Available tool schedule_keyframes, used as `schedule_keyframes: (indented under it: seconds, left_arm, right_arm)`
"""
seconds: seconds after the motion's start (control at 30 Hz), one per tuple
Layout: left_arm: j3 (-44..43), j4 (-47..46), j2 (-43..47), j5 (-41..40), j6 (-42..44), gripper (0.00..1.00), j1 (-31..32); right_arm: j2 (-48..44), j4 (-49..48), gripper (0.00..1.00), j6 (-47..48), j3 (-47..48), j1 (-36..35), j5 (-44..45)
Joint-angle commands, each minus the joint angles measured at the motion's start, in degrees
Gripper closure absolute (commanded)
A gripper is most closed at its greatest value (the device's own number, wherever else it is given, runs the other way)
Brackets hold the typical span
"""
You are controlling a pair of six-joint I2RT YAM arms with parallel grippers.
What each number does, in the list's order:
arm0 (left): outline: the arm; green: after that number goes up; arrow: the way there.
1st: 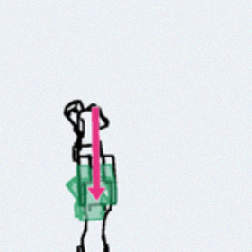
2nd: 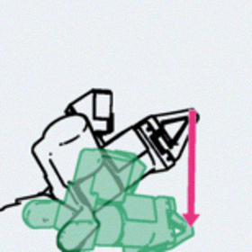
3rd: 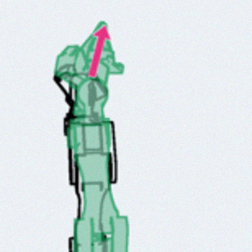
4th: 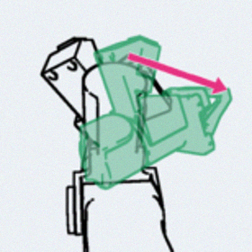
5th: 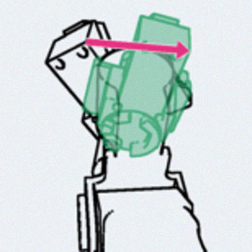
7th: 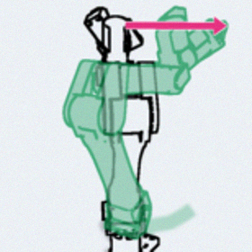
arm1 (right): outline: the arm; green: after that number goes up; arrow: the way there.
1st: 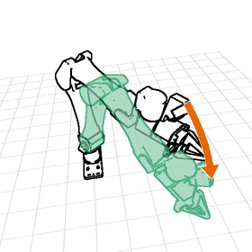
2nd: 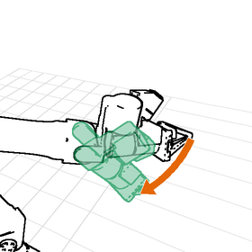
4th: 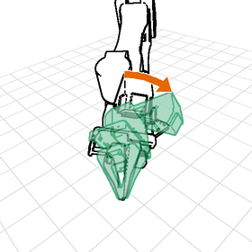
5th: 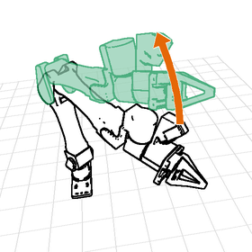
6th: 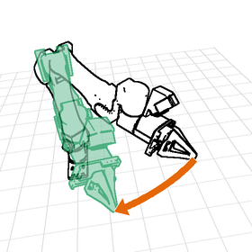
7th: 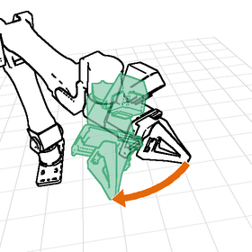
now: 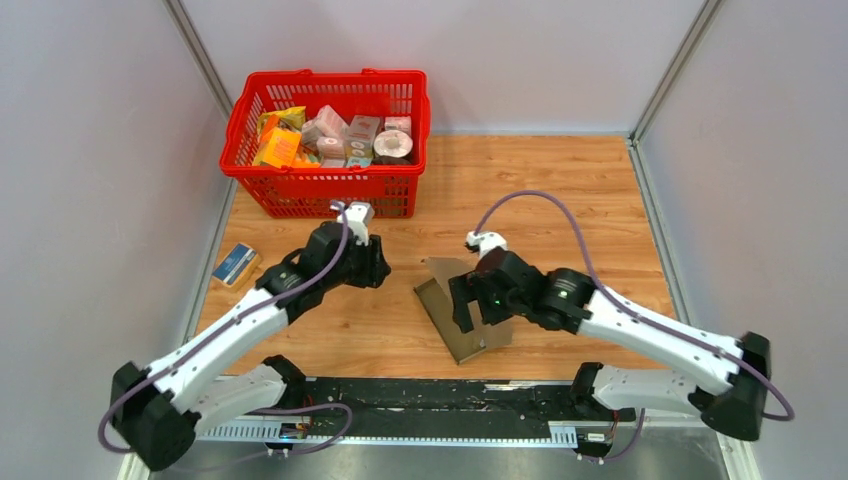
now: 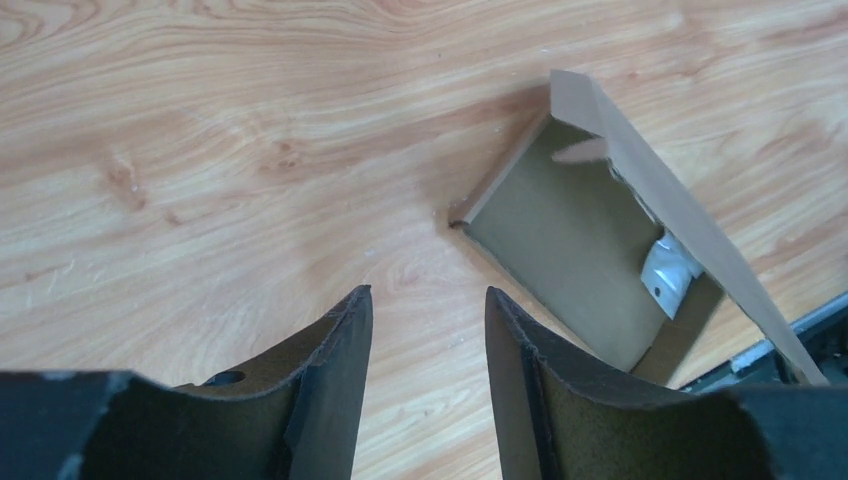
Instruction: Fold the paper box
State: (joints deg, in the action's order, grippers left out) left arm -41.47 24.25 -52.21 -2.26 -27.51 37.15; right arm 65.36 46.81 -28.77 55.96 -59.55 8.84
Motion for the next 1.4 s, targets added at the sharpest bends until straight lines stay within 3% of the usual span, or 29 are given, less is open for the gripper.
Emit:
schedule_keyframes:
  seconds: [0.0,0.17,0.27,0.43,0.53,0.63,0.67,0.7,0.83,1.03,1.2,1.37]
  left_arm:
    - [-7.7,-1.8,-11.2,-0.2,4.4,0.49,-0.8]
    - [-9.5,-9.8,-26.7,2.0,2.1,0.56,-2.5]
    - [-13.8,-10.5,-36.4,2.0,2.4,0.63,-2.6]
    - [-17.2,-12.4,-45.3,6.7,0.5,0.71,-2.4]
    - [-14.7,-16.2,-44.8,8.8,-2.2,0.72,-2.0]
    - [-13.4,-17.0,-44.5,8.1,-3.2,0.72,-0.3]
    - [-13.1,-17.0,-44.5,8.2,-3.6,0.72,0.2]
    - [-12.5,-17.9,-44.9,9.3,-4.0,0.72,0.5]
    - [-9.8,-20.6,-44.9,12.5,-8.0,0.75,1.7]
    - [1.3,-29.0,-38.5,12.4,-14.9,0.76,5.7]
    - [10.0,-32.7,-31.1,9.4,-19.6,0.76,7.9]
    - [13.4,-26.0,-20.9,3.0,-19.6,0.61,7.9]
  right_arm:
    - [-13.0,8.1,0.0,-12.9,-1.9,0.0,4.6]
    - [-26.9,12.1,0.0,-32.1,-13.5,0.2,7.3]
    - [-30.4,18.1,0.0,-40.6,-18.4,0.2,12.4]
    - [-25.4,21.4,0.0,-44.6,-20.2,0.2,15.4]
    - [-18.9,22.6,0.08,-47.1,-21.0,0.3,16.6]
    - [-15.6,14.6,0.21,-43.6,-24.1,0.3,13.2]
    - [-14.7,6.9,0.26,-42.6,-25.5,0.4,10.2]
    - [-14.3,3.6,0.39,-42.2,-26.6,0.6,8.8]
    - [-11.7,-6.5,0.55,-41.7,-29.5,2.2,5.3]
    - [-9.9,-15.9,0.55,-33.7,-30.3,8.6,2.8]
    - [-9.4,-20.3,0.5,-21.2,-28.5,21.7,-2.5]
    - [-4.4,-17.1,0.36,-13.2,-23.7,26.9,-4.2]
